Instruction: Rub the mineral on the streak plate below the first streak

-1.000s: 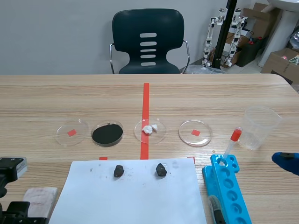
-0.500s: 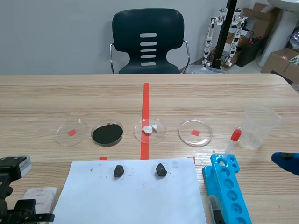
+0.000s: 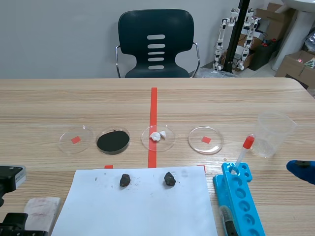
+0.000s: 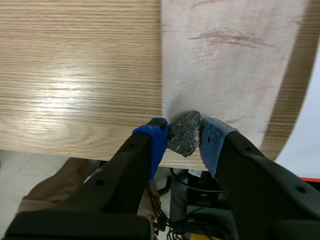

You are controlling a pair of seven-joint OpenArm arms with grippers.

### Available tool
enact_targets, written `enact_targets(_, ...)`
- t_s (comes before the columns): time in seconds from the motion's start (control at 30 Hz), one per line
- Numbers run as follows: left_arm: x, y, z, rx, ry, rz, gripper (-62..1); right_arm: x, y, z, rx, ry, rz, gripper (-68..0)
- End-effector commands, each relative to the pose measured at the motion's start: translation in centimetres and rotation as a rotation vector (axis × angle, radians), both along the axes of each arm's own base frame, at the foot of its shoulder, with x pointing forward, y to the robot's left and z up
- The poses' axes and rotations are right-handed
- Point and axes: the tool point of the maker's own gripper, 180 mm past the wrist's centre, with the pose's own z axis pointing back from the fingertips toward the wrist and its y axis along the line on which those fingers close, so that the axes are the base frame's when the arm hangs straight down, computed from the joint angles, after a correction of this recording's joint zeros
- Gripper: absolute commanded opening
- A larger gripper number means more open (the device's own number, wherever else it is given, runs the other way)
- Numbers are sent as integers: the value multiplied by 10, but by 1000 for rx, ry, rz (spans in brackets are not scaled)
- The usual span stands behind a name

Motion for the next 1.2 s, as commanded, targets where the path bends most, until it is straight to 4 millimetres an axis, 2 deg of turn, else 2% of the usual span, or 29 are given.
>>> enact_targets(0.0,-1,-1,1,-3,1,7,-524,6,3,12,16,-43,6,4)
enact_targets(0.1,-1,-6,0,-35,4,15,-524,6,3,12,16,-43,6,4)
enact_targets(0.3,-2,-36,-1,-205,9,18,-524,6,3,12,16,-43,6,4)
enact_targets(0.47,1,-48,1,-268,-8,14,-524,6,3,12,16,-43,6,4)
enact_targets(0.57,1,-43,0,-242,-9,8,-524,6,3,12,16,-43,6,4)
enact_targets(0.77,-5,-6,-1,-34,23,8,-524,6,3,12,16,-43,6,4)
enact_targets(0.87,-5,3,0,21,23,4,-524,6,3,12,16,-43,6,4)
enact_targets(1.07,-4,9,2,57,19,5,-524,6,3,12,16,-43,6,4)
enact_targets(1.17,-5,-3,0,-15,22,21,-524,6,3,12,16,-43,6,4)
